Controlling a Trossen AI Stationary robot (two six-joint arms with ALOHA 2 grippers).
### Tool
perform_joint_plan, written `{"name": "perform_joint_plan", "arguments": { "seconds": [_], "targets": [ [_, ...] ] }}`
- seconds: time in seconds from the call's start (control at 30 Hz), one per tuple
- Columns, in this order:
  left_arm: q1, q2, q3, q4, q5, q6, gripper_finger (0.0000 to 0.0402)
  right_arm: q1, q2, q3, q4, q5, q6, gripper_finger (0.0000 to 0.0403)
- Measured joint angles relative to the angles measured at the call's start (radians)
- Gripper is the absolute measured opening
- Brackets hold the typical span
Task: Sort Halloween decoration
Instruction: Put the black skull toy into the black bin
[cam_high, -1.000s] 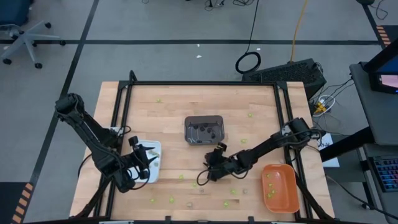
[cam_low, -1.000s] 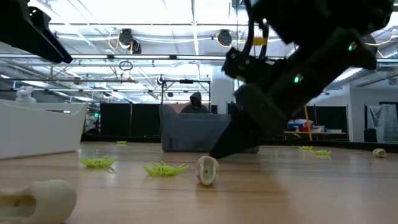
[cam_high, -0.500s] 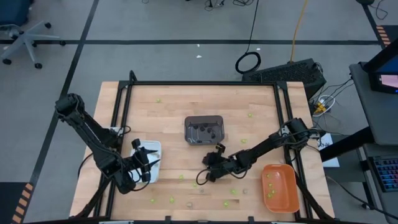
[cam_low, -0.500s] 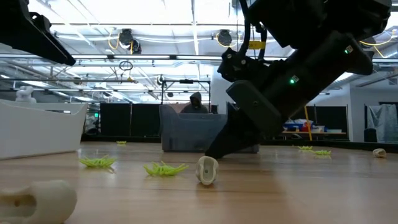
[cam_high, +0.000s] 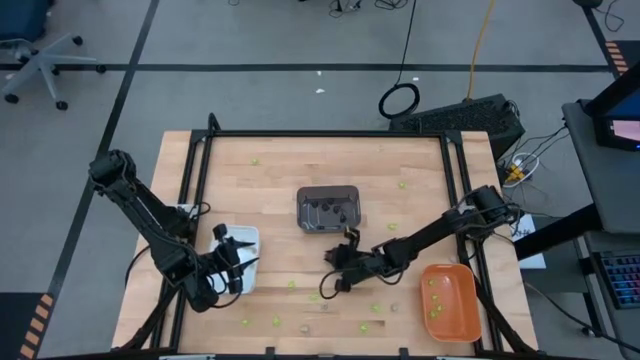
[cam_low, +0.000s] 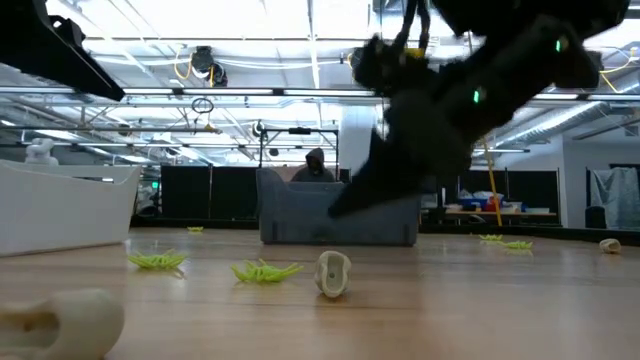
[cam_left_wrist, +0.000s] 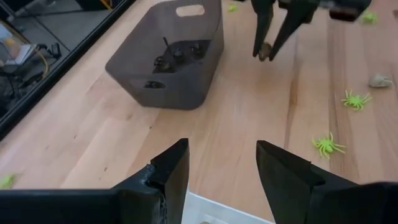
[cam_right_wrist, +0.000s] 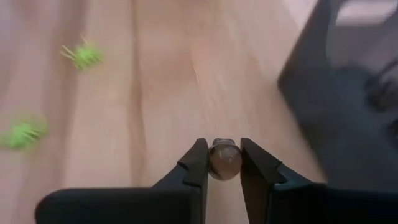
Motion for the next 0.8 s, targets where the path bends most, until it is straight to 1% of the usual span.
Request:
{"name": "perform_joint_plan", "arguments": {
  "seconds": [0.13, 0.2, 0.5, 0.67, 0.8],
  "targets": [
    [0.001, 0.0, 0.0, 0.039, -0.009, 0.046, 0.0182, 0.002, -0.05, 0.001, 0.004, -0.026, -0.118, 0.0039],
    [0.001, 0.0, 0.0, 0.05, -0.01, 0.055, 0.0182, 0.005, -0.078, 0.001, 0.01, -0.04, -0.201, 0.0039],
    [0.001, 0.0, 0.0, 0.058, -0.011, 0.058, 0.0182, 0.028, -0.185, 0.002, 0.023, -0.045, -0.665, 0.0041],
    [0.004, 0.0, 0.0, 0.057, -0.014, 0.057, 0.0182, 0.039, -0.225, 0.002, 0.022, -0.044, -0.891, 0.0042],
    [0.014, 0.0, 0.0, 0.057, -0.015, 0.057, 0.0182, 0.046, -0.233, 0.003, 0.023, -0.042, -1.083, 0.0042]
  ]
}}
